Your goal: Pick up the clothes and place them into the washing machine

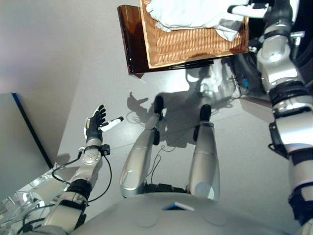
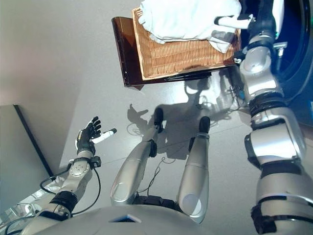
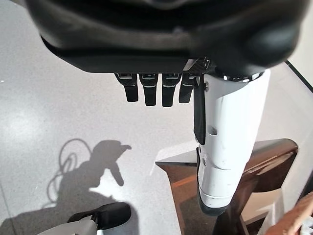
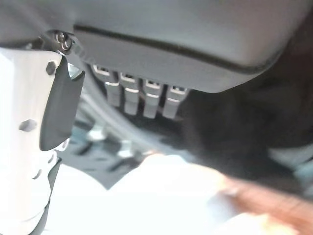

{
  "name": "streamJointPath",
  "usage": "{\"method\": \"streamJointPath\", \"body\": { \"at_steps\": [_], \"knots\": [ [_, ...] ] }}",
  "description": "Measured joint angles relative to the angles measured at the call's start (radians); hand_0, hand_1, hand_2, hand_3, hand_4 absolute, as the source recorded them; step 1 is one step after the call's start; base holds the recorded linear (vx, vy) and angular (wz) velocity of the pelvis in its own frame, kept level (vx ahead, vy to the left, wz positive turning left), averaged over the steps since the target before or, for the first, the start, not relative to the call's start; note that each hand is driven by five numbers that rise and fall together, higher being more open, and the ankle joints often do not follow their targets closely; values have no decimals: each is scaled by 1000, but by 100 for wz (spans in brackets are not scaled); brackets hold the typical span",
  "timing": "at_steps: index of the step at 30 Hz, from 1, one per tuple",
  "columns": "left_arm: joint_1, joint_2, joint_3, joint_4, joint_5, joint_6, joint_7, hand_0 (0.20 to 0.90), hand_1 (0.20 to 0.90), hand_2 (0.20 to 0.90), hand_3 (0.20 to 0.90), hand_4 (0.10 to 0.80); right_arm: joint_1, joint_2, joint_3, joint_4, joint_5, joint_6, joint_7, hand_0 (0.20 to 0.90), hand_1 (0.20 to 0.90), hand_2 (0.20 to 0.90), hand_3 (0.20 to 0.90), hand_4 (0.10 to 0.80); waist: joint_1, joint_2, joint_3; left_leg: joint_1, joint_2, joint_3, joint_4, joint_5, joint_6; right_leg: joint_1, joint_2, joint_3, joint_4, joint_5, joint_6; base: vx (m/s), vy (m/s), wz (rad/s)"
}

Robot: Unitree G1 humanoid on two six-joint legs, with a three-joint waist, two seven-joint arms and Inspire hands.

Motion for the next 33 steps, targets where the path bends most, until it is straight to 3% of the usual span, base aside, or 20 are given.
{"method": "streamJointPath", "body": {
  "at_steps": [6, 14, 20, 25, 28, 33],
  "knots": [
    [-20, 0, 29, 30, 2, 0, 2, 900, 900, 900, 900, 800, 163, 90, -114, -118, 150, -41, 26, 900, 900, 900, 900, 800, -5, -25, 15, 51, 1, -3, 1, -7, 6, 67, 1, -9, -25, 2, -3, 1, -2, -1],
    [-74, -37, 39, 150, 84, 29, 5, 900, 900, 900, 900, 800, 515, 325, -221, -251, 313, -96, 86, 900, 900, 900, 900, 800, -32, -95, 23, 198, 19, 1, -9, -43, 13, 256, 15, -16, -129, 19, 2, 59, -9, -10],
    [-79, -53, 65, 253, 139, 48, 5, 900, 900, 900, 900, 800, 744, 374, -231, -246, 312, -95, 121, 900, 900, 900, 900, 800, -69, -153, -5, 344, 31, 4, -66, -64, 10, 414, 15, -23, -225, 22, 4, 89, -17, -8],
    [-72, -80, 78, 352, 187, 69, 0, 900, 900, 900, 900, 800, 873, 402, -279, -142, 289, -93, 164, 900, 900, 900, 900, 800, -88, -180, -61, 469, 37, 10, -124, -61, 24, 566, 19, -33, -337, 61, 13, 95, -15, -5],
    [-29, -87, 58, 403, 225, 69, -3, 900, 900, 900, 900, 800, 947, 429, -281, -10, 250, -82, 172, 900, 900, 900, 900, 800, -93, -199, -159, 538, 38, 16, -148, -85, 23, 646, 18, -31, -411, 63, 15, 94, -11, -13],
    [-6, -97, 49, 447, 284, 71, -22, 900, 900, 900, 900, 800, 985, 468, -285, 239, 142, -36, 171, 900, 900, 900, 900, 800, -114, -208, -225, 616, 39, 28, -182, -94, 27, 750, 16, -28, -499, 88, 17, 93, -24, -8]
  ]
}}
